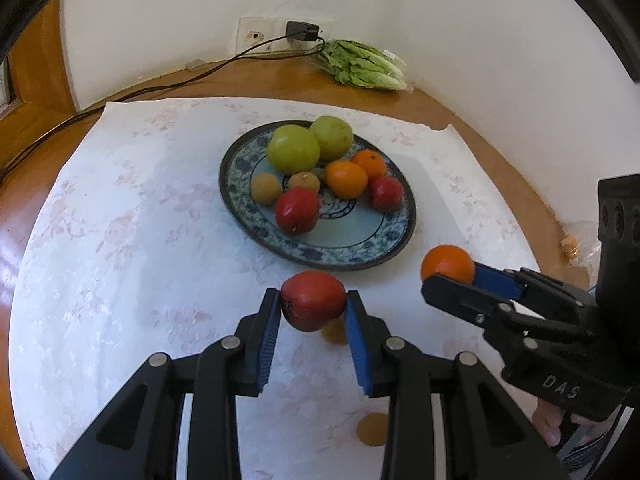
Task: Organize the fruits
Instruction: 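Carry the red apple and orange over the plate with both tools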
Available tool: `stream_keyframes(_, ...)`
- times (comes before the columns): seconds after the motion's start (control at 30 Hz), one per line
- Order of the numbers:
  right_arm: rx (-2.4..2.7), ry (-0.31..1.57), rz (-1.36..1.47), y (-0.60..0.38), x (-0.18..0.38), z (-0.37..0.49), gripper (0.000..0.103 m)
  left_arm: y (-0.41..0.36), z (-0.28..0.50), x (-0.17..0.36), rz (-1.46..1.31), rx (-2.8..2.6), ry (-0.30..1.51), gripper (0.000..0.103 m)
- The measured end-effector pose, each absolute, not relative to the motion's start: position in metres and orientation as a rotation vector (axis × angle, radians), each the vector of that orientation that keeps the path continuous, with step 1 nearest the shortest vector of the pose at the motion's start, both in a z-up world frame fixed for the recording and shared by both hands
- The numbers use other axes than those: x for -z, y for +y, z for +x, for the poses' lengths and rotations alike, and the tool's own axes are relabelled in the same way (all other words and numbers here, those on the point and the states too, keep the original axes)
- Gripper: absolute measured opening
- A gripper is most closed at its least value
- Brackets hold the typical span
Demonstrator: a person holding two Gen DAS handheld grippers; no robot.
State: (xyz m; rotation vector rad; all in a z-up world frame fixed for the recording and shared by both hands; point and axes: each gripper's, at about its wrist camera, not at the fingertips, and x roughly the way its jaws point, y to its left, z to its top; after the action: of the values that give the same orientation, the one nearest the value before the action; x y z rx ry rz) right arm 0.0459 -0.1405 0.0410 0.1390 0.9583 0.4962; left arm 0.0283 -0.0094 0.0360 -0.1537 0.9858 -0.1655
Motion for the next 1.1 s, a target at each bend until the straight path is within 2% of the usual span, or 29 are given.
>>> stream_keyframes(0.47,-0.468,0.917,0.118,-0.143,-0.048,0.065,0.038,-0.017,0.053,-0.039,-0.135,0.165,0.978,0.034)
stream_keyframes(1.1,-0.469,0.923,0.116,-0.139,-0.025,0.086,0.038,-0.025,0.079,-0.017,-0.095,0.145,0.941,0.034)
